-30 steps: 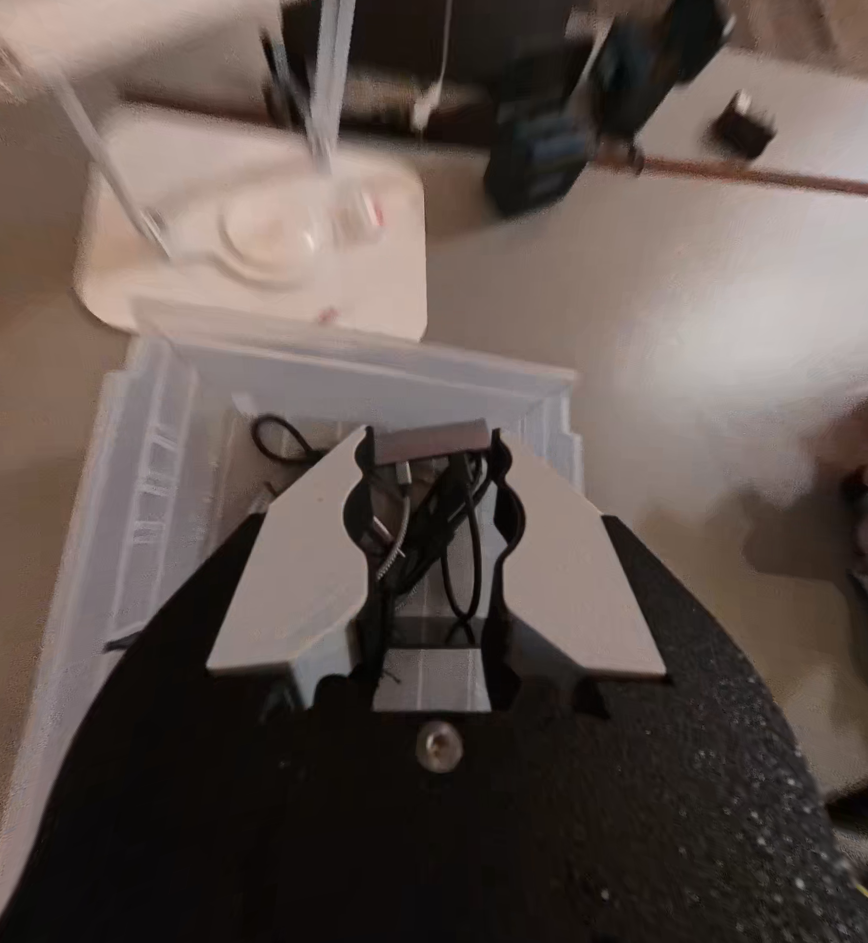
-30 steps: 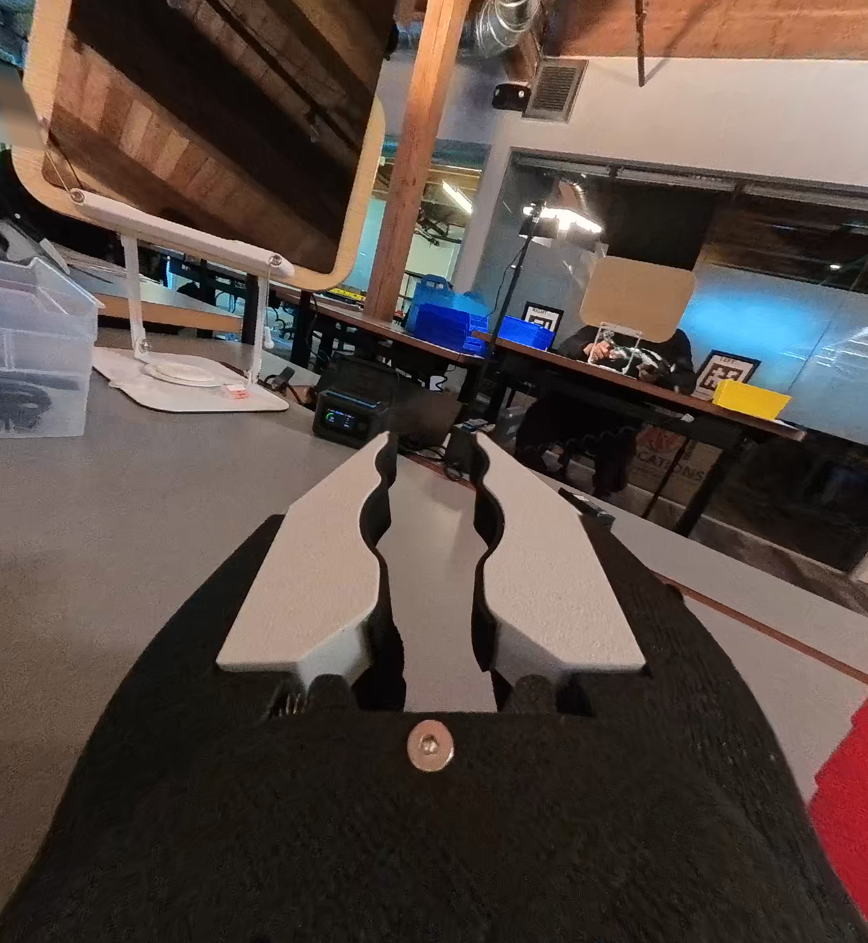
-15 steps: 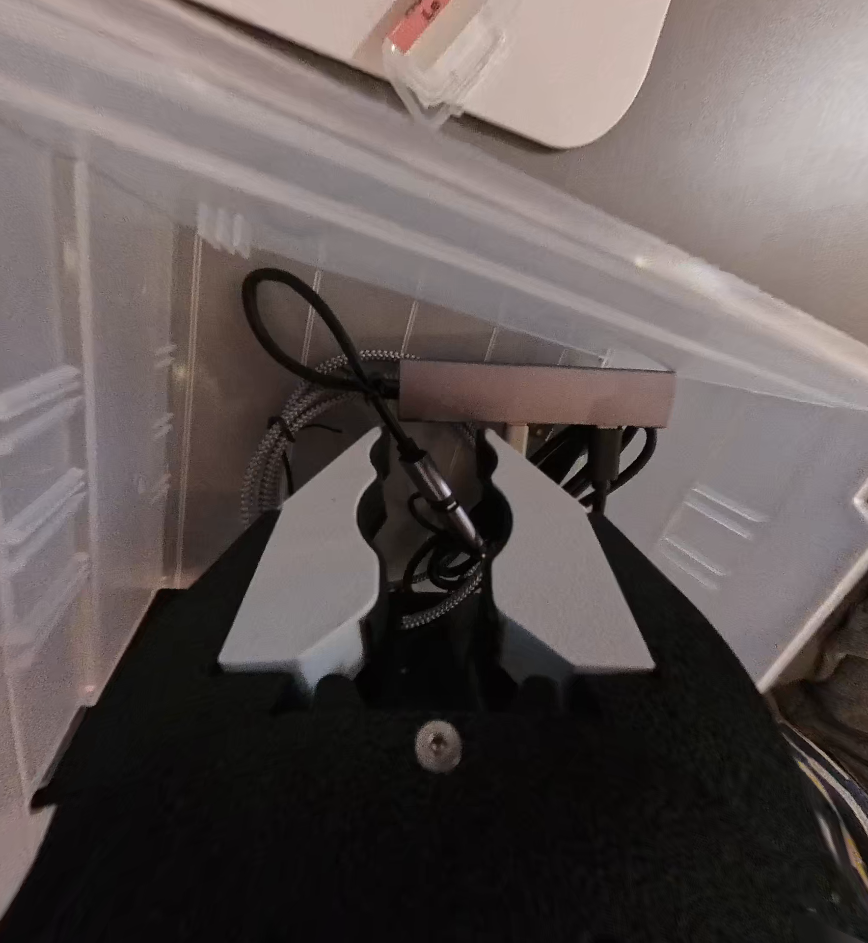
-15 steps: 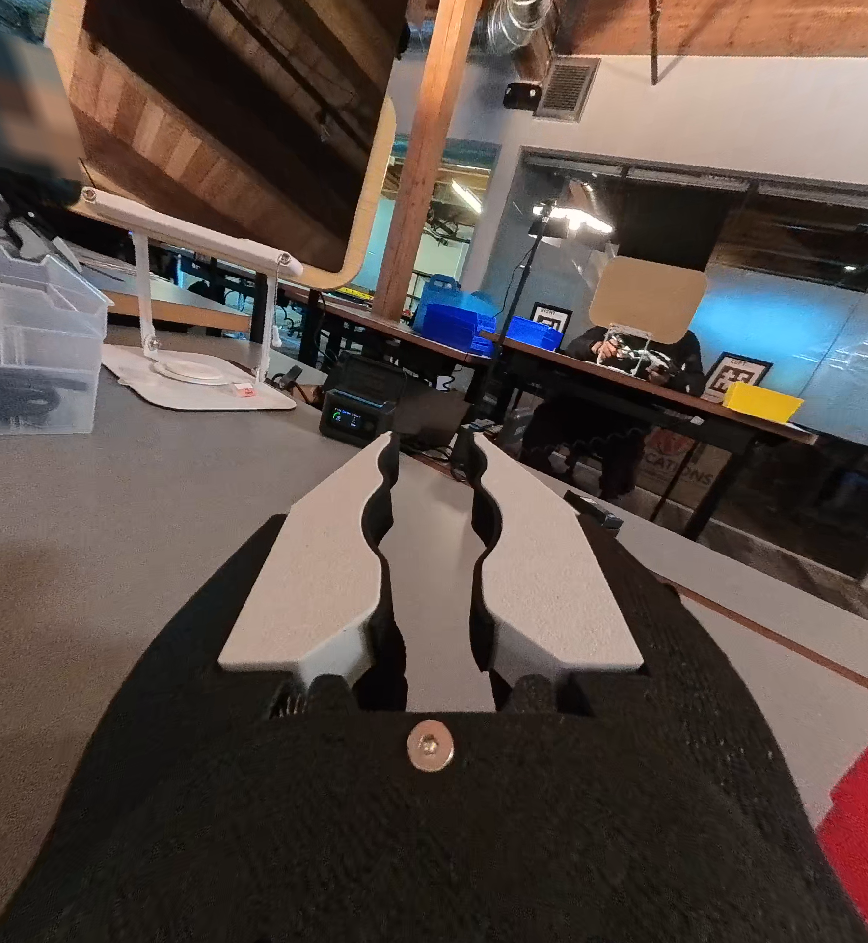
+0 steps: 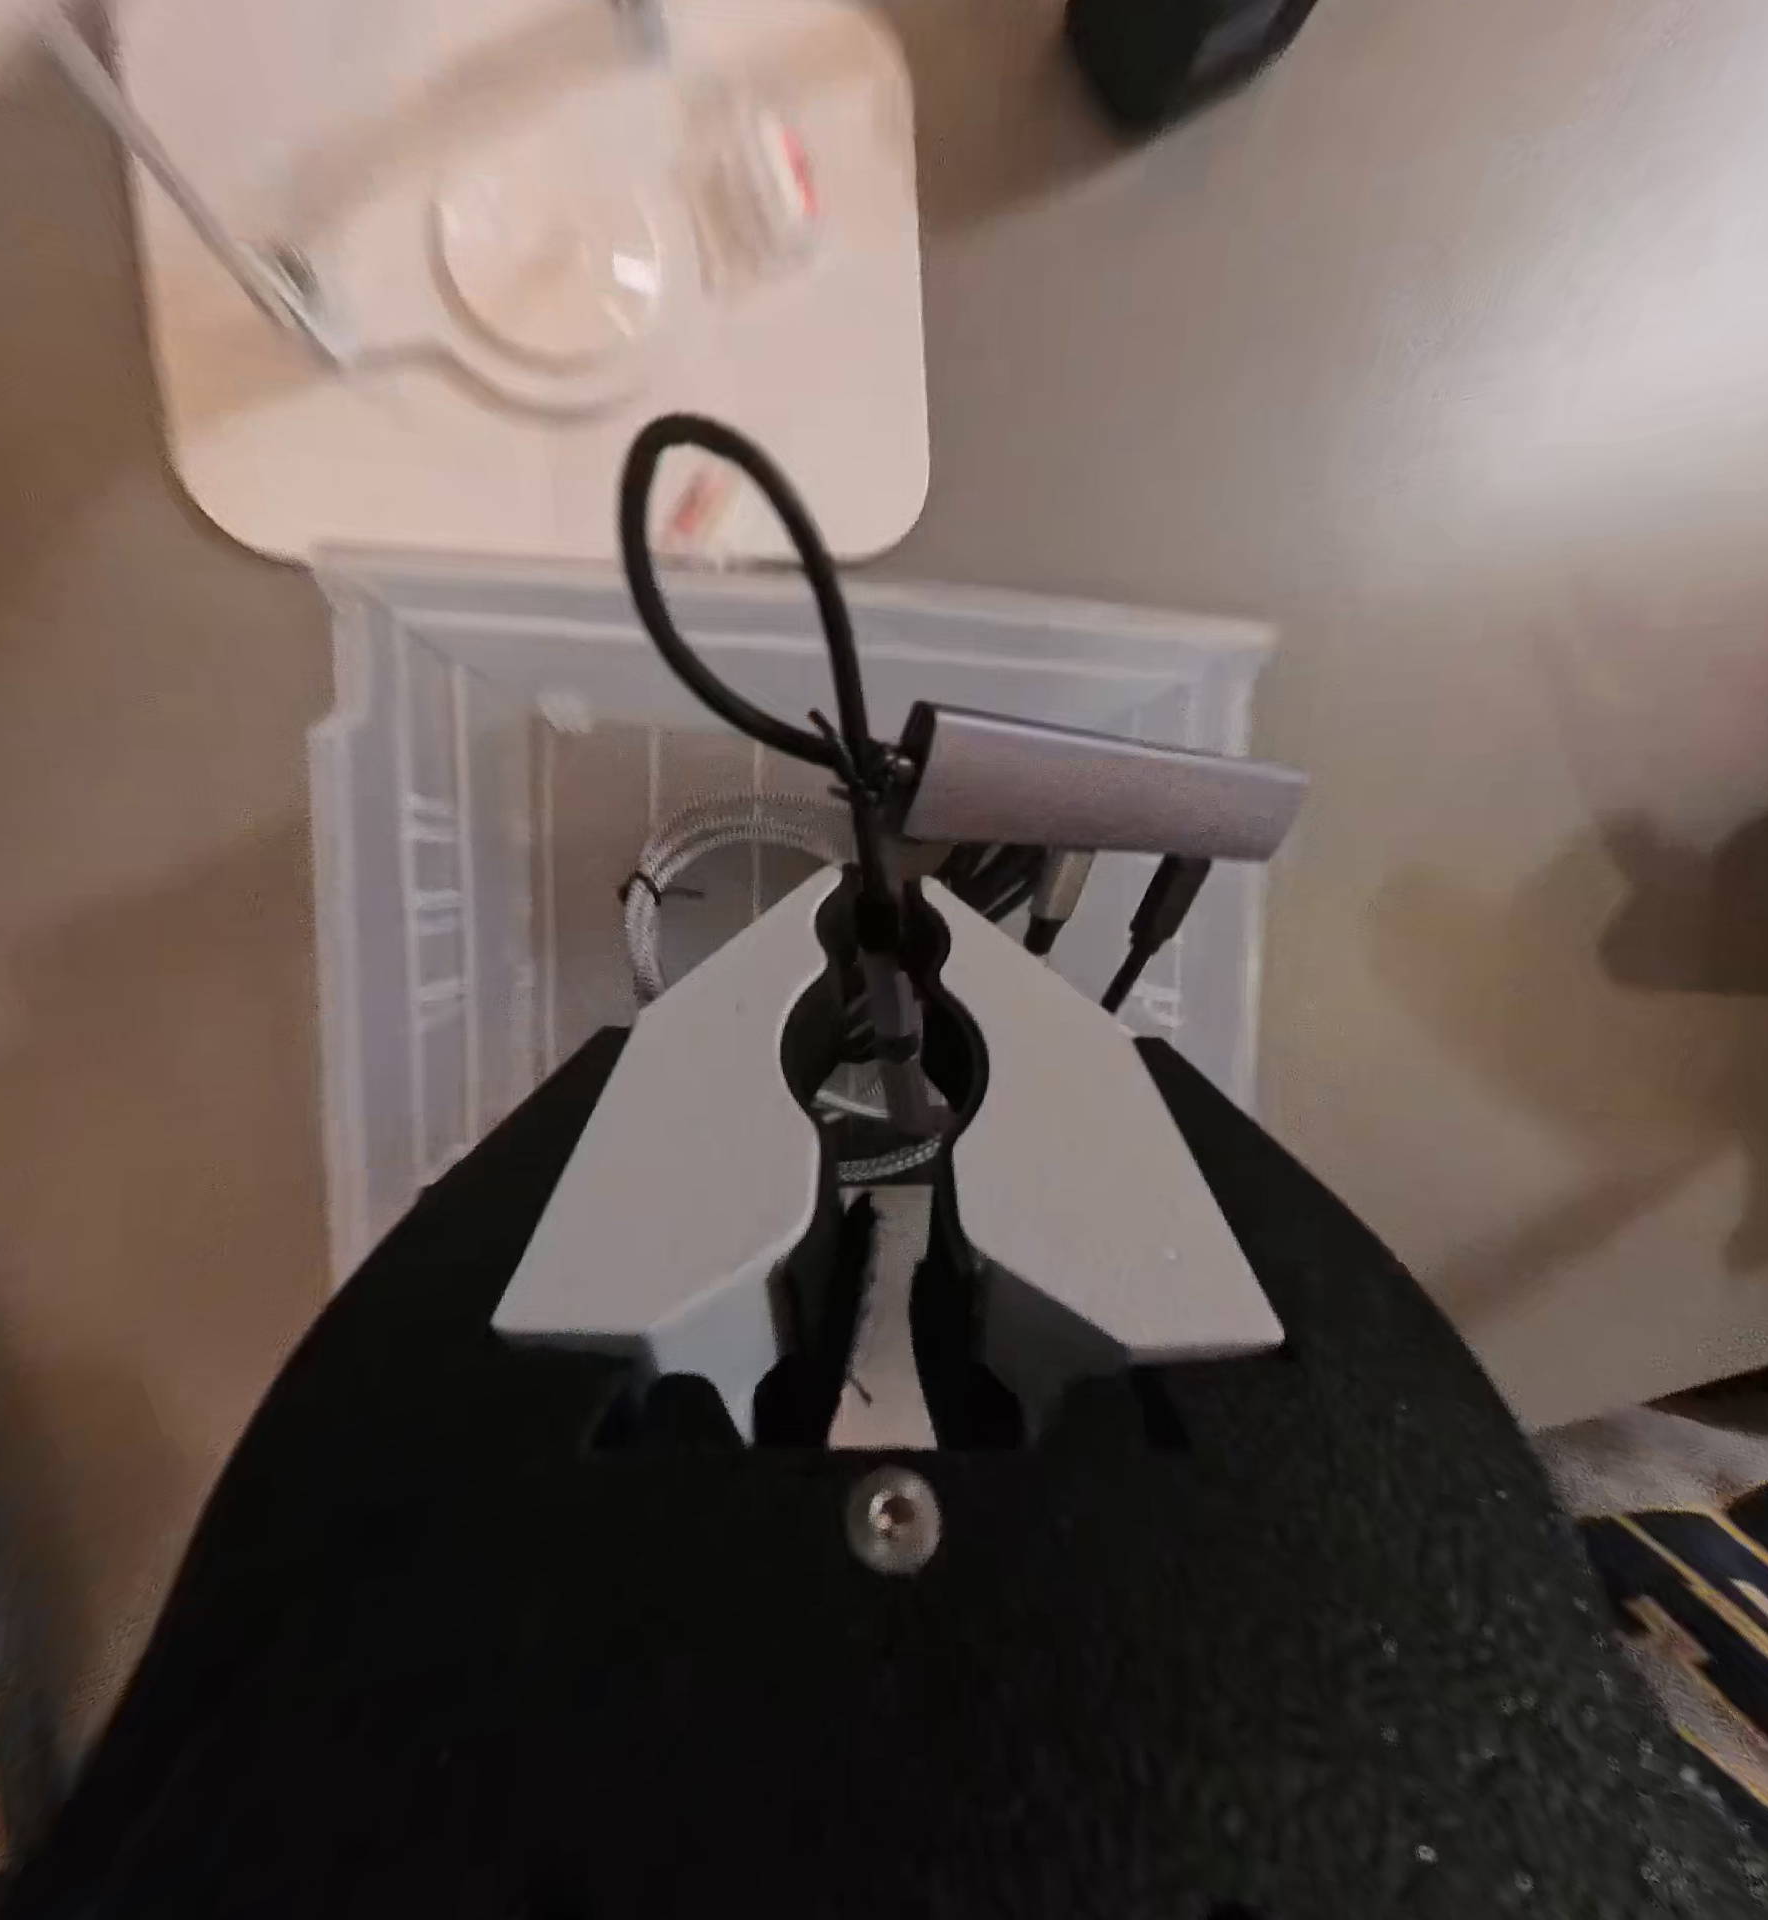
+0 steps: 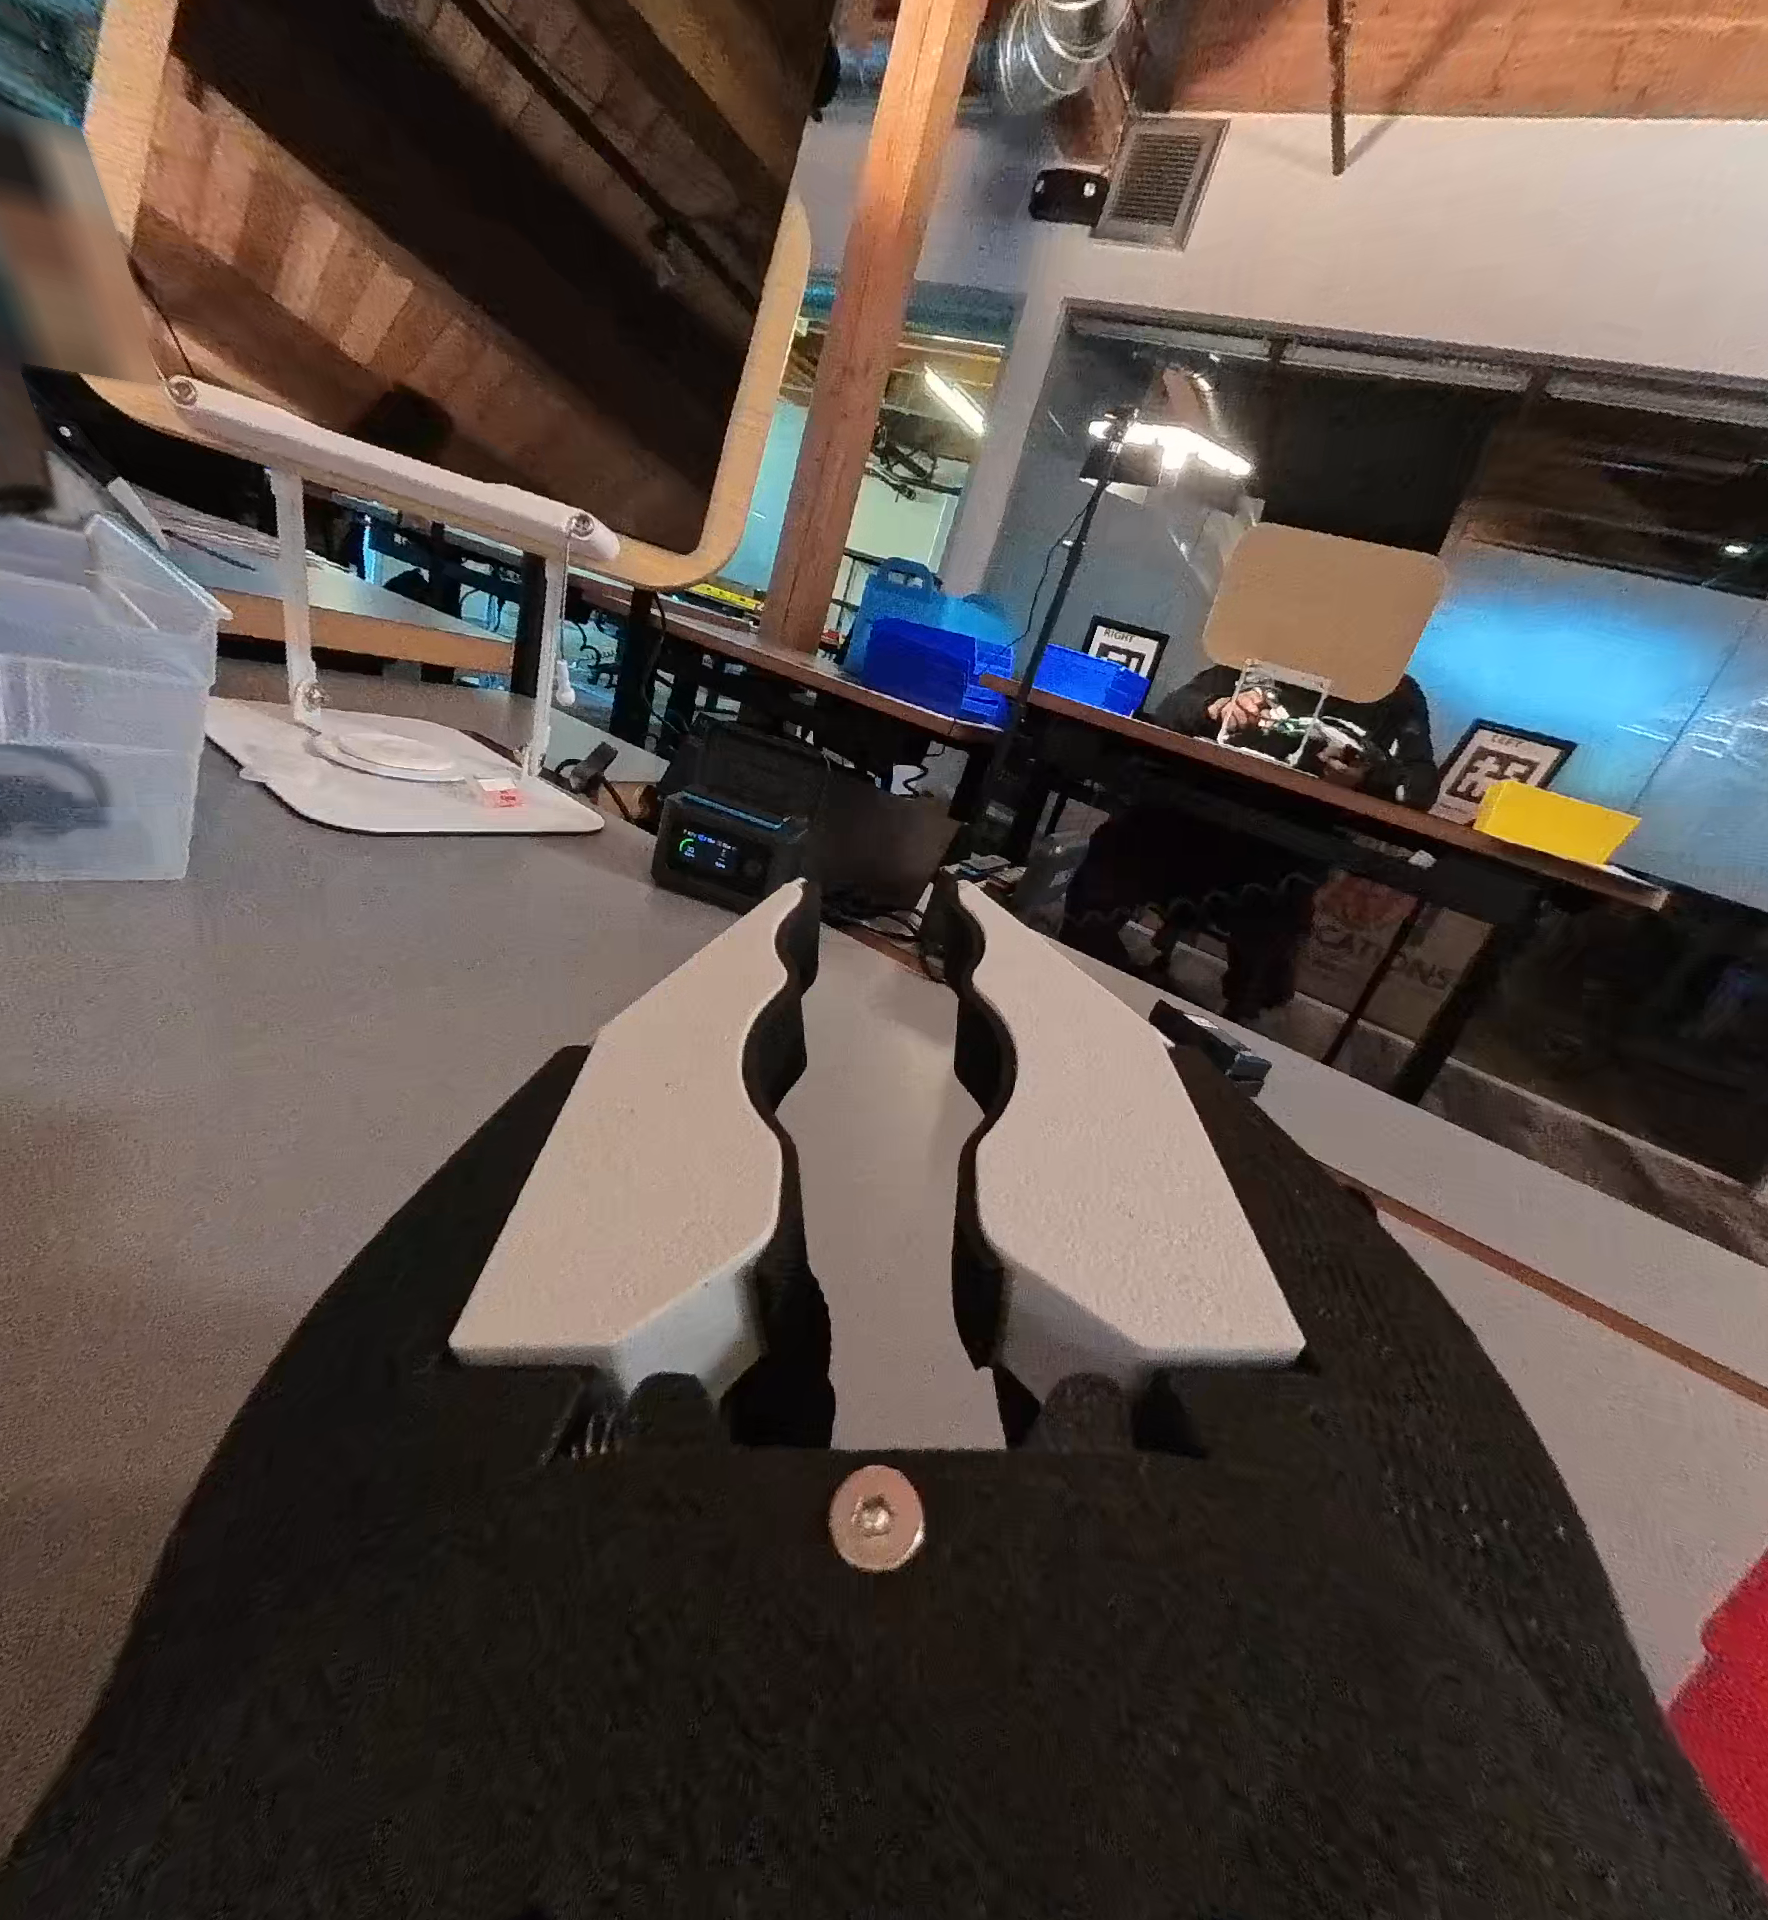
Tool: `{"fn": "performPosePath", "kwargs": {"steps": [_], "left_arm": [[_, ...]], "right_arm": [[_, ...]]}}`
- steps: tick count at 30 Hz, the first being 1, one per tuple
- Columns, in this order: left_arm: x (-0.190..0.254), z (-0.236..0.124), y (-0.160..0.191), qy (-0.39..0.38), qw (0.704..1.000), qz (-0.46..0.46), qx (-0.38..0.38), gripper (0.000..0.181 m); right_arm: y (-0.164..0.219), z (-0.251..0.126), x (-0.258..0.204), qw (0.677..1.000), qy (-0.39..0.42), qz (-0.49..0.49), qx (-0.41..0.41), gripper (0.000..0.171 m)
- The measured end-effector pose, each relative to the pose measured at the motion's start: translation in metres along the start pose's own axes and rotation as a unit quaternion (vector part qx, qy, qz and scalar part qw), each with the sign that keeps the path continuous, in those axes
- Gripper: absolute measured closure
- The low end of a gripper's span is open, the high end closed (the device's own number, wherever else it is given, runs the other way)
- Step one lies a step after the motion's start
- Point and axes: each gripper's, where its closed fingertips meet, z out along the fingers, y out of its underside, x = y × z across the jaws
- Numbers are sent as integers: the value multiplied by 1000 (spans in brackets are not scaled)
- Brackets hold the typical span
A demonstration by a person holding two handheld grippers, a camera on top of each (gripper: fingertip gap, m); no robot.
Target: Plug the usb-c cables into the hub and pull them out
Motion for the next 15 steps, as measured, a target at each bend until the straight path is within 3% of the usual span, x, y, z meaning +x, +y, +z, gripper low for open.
{"fn": "performPosePath", "kwargs": {"steps": [7,12,15], "left_arm": [[58,-108,-68,-66,974,119,183,176],[120,-193,-119,-143,914,212,315,176],[164,-242,-146,-134,883,242,378,176]], "right_arm": [[0,-1,2,1000,5,3,2,150],[0,-3,6,1000,11,15,4,150],[0,-4,11,1000,21,21,3,150]]}}
